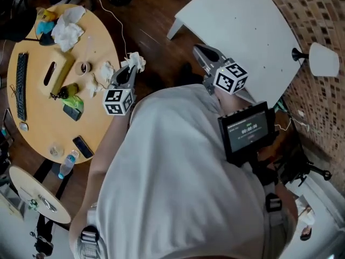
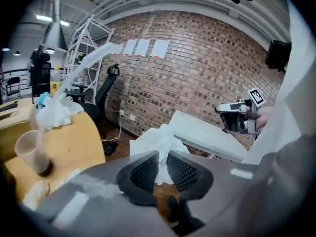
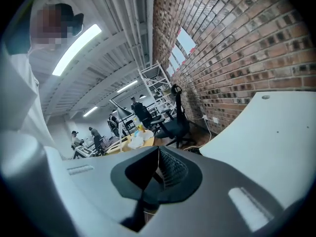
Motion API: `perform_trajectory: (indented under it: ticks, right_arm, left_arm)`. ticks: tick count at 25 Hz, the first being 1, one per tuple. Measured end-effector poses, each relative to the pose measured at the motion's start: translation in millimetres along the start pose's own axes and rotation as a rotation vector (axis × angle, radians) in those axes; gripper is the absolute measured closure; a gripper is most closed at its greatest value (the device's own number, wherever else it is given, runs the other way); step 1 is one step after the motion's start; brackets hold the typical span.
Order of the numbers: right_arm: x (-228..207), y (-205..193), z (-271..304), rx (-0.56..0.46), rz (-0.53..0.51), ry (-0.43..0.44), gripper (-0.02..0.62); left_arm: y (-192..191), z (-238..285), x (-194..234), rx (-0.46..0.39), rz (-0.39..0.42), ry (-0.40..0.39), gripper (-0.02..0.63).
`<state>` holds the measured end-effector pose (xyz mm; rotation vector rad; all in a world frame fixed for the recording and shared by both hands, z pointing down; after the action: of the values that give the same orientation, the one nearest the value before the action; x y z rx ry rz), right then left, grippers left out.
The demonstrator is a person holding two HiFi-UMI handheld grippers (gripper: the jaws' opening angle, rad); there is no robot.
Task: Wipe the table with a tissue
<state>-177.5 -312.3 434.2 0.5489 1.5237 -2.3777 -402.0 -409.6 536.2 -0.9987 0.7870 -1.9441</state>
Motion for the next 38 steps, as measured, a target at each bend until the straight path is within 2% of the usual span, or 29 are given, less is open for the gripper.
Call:
perform_trajectory:
  ticks: [5, 10, 22, 28, 38]
  right_arm:
    - [-35.9, 0.2, -34.2, -0.061, 0.051, -0.074, 0.586]
    - [-76.5, 6.4, -64.5, -0.113, 0.091, -0.119, 0.586]
    - [-172.1, 34.1, -140.1, -0.207, 0.119, -0.2, 0.586]
    - [-219.4, 32.3, -183.1, -0.257, 0.169, -0.25, 0.586]
    - [-269.3, 35.4, -220.4, -0.321, 0.228, -0.285, 0.586]
  left_arm:
    - [25.1, 41.4, -34.3, 0.025, 0.072, -0.107, 0.546]
    - [46.3, 83.5, -66.8, 0.055, 0.125, -0.174, 0.546]
    - [80.9, 182.5, -149.0, 0.121, 0.195, -0.28, 0.549]
    - [92.2, 232.4, -194.6, 0.163, 0.165, -0.371, 0.551]
    - [113.8, 290.1, -234.3, 0.247, 0.277, -0.37, 0.549]
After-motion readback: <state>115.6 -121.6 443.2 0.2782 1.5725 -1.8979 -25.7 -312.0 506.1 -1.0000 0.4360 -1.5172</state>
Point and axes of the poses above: the fingertips, and each gripper's own axes: z forward along the fingers, x to its left, y out of its top, the point moved 2 cm from there along -z, backward along the fingers, and after that the axes turned 3 degrees about -y, right-handed, at the moved point
